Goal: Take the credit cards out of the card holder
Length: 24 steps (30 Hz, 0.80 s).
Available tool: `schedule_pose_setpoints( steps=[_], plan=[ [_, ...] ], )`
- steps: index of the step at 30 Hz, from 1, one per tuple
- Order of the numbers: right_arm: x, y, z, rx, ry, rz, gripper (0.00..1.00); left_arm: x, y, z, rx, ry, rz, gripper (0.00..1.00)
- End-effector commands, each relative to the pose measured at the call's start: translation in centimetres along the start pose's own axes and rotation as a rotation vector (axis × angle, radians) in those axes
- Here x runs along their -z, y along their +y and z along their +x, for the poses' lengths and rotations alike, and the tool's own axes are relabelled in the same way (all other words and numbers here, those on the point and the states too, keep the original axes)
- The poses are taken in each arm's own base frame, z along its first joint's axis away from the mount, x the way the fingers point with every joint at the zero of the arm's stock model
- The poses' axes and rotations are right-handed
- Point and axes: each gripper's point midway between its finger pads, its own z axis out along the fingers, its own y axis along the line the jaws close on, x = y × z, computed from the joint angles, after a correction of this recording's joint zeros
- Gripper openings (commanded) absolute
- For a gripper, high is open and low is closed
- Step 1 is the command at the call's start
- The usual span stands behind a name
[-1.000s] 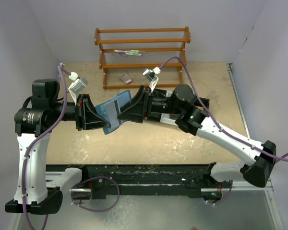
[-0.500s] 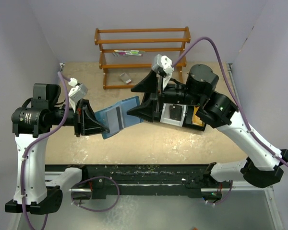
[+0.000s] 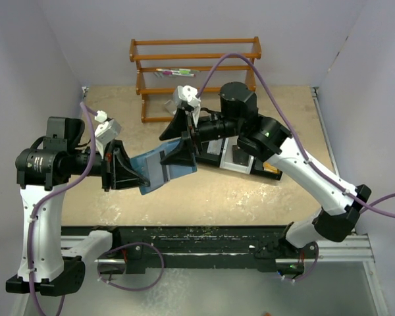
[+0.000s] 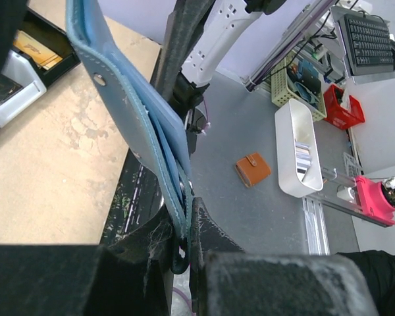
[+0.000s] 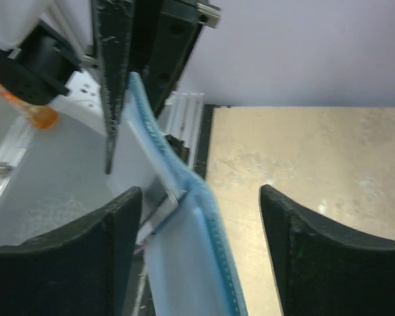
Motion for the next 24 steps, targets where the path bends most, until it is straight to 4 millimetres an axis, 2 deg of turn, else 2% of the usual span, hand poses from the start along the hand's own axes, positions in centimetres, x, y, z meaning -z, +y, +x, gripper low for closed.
schedule_pose_setpoints(
  steps=[1, 3, 4, 5, 6, 8, 12, 13, 20, 24],
  plan=[
    [0.3, 3.3, -1.5, -0.005, -0.043, -0.177, 0.61, 0.0, -1.1, -1.0, -0.091, -0.025, 0.040, 0.14],
    [0.2, 3.6, -1.2, -0.043, -0.042, -0.197, 0.36, 0.0, -0.7, -1.0, -0.106, -0.019, 0.025, 0.18],
    [0.2, 3.6, -1.1, -0.063, -0.042, -0.195, 0.19, 0.1, -0.5, -1.0, -0.119, -0.015, 0.013, 0.20],
    [0.1, 3.7, -0.9, -0.088, -0.039, -0.203, 0.06, 0.1, -0.1, -1.0, -0.129, -0.011, -0.001, 0.23],
    [0.1, 3.9, -0.6, -0.108, -0.033, -0.213, 0.00, 0.1, 0.2, -1.0, -0.148, -0.005, -0.022, 0.27],
    [0.2, 4.1, -0.1, -0.149, -0.022, -0.210, 0.00, 0.3, 1.5, -1.1, -0.162, 0.005, -0.089, 0.33],
    [0.2, 3.4, -0.2, -0.171, -0.039, -0.152, 0.00, 0.7, 3.6, -1.6, -0.223, -0.009, -0.225, 0.60],
    [0.3, 3.1, -0.3, -0.179, -0.043, -0.126, 0.00, 0.7, 3.9, -1.6, -0.225, -0.014, -0.238, 0.64],
    [0.7, 0.7, -1.7, -0.227, -0.101, 0.054, 0.00, 0.6, 5.2, -0.1, -0.147, -0.005, -0.263, 0.65],
    [0.9, 0.8, -2.1, -0.240, -0.124, 0.062, 0.00, 0.2, 5.5, 0.7, -0.082, -0.005, -0.237, 0.60]
  ],
)
